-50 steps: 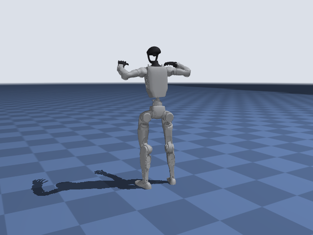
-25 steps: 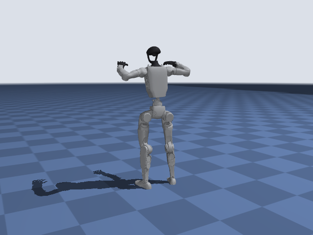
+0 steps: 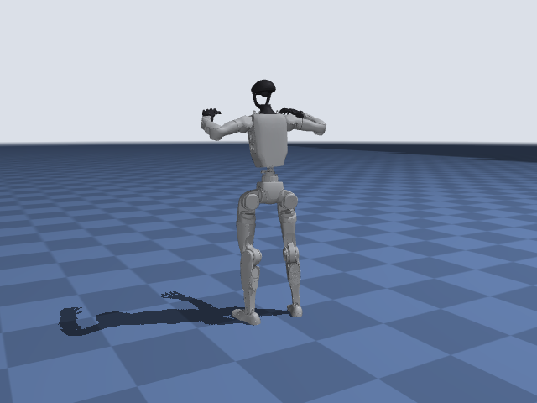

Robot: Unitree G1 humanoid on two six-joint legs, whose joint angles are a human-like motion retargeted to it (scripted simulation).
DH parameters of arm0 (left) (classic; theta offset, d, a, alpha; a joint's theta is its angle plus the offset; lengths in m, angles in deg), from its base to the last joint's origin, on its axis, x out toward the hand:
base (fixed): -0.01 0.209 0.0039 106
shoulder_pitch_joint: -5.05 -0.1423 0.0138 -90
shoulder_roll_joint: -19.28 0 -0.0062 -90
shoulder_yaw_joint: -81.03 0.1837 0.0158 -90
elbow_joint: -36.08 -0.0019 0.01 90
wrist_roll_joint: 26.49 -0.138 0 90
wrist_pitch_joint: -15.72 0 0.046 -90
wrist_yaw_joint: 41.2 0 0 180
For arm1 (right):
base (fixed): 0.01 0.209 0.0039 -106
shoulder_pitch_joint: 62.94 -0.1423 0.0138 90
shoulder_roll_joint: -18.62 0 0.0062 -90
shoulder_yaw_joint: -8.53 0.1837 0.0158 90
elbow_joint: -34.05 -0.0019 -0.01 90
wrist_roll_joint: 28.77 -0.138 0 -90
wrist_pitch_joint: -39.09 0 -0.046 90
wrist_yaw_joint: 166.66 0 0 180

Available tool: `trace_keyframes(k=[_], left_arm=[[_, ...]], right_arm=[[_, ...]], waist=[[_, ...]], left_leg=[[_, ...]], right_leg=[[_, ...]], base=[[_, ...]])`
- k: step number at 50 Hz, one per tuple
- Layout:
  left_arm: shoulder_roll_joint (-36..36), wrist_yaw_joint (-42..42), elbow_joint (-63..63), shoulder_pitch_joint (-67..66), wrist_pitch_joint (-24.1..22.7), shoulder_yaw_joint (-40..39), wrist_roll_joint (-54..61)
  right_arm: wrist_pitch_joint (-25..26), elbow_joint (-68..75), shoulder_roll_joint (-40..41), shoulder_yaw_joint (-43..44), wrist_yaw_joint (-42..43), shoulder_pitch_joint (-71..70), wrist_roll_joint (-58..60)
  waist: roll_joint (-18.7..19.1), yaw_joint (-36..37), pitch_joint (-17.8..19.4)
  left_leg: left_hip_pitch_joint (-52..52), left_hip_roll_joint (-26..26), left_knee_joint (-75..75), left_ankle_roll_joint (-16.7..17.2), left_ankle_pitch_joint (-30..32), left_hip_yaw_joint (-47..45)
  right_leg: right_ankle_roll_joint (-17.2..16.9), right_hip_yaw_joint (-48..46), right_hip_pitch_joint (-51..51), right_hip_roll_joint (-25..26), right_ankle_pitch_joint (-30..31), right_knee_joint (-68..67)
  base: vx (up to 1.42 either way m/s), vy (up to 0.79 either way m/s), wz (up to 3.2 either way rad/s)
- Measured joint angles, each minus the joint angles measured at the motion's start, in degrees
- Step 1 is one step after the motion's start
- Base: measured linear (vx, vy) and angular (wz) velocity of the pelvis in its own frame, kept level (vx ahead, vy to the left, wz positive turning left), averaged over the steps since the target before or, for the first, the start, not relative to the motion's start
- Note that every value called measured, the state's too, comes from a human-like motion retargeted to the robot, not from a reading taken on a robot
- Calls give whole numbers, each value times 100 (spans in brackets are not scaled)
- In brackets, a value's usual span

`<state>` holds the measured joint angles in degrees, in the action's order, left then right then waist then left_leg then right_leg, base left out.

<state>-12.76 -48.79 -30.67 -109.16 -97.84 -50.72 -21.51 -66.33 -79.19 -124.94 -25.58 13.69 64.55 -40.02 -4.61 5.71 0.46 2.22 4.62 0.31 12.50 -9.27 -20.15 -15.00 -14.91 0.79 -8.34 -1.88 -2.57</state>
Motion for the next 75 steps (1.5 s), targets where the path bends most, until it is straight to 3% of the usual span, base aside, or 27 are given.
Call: trace_keyframes(k=[5,10,16,21,26,32,37,47,75], left_arm=[[-628,329,-366,649,65,1499,332],[-1865,586,-1650,1293,315,3226,209],[-3748,495,-4768,1927,764,4737,-24],[-5096,-120,-7962,2475,1231,5184,-21],[-5992,-517,-9314,2397,1387,4936,594],[-6383,-226,-8736,1703,1033,5006,1092],[-6336,-39,-8396,1602,1108,5191,909],[-6114,-327,-8398,2071,1181,5143,-112],[-6089,-155,-8356,2538,1209,5434,-124]], right_arm=[[68,358,656,-1727,-37,-803,-38],[222,1402,1622,-3811,129,-1608,1037],[611,4001,3385,-6138,244,-2597,1513],[859,6602,4787,-7116,934,-3172,1627],[994,8046,5594,-7383,1544,-3288,1173],[720,8418,5964,-7291,1512,-3185,-228],[763,8521,6014,-7141,1151,-3281,-750],[782,8708,5886,-7354,979,-3434,-79],[979,8814,5871,-7737,1069,-4007,573]], waist=[[-42,7,35],[-72,18,58],[-101,-32,106],[-98,-67,144],[-84,-129,156],[-70,-196,143],[-63,-82,158],[-85,-10,8],[-74,-11,49]], left_leg=[[27,-37,-3,-38,-22,28],[42,-76,2,-70,-55,41],[93,-168,-3,-140,-97,60],[133,-212,-22,-183,-117,47],[62,-189,183,-190,-223,4],[-11,-158,353,-235,-319,-1],[194,-216,-48,-274,-154,0],[188,-232,-3,-277,-181,70],[173,-236,7,-278,-153,-3]], right_leg=[[0,-26,-34,-42,-41,-20],[0,-38,-48,-89,-93,-51],[0,-36,-85,-195,-167,-109],[5,-3,-92,-241,-212,-141],[14,6,-106,-257,-229,-143],[9,-18,-73,-272,-253,-226],[28,49,-61,-247,-248,-232],[32,-24,-91,-290,-308,-299],[80,88,-88,-265,-209,-180]], base=[[0,0,0],[0,0,0],[0,0,0],[0,0,0],[0,0,0],[0,0,-4],[0,-1,-10],[0,0,0],[0,0,0]])
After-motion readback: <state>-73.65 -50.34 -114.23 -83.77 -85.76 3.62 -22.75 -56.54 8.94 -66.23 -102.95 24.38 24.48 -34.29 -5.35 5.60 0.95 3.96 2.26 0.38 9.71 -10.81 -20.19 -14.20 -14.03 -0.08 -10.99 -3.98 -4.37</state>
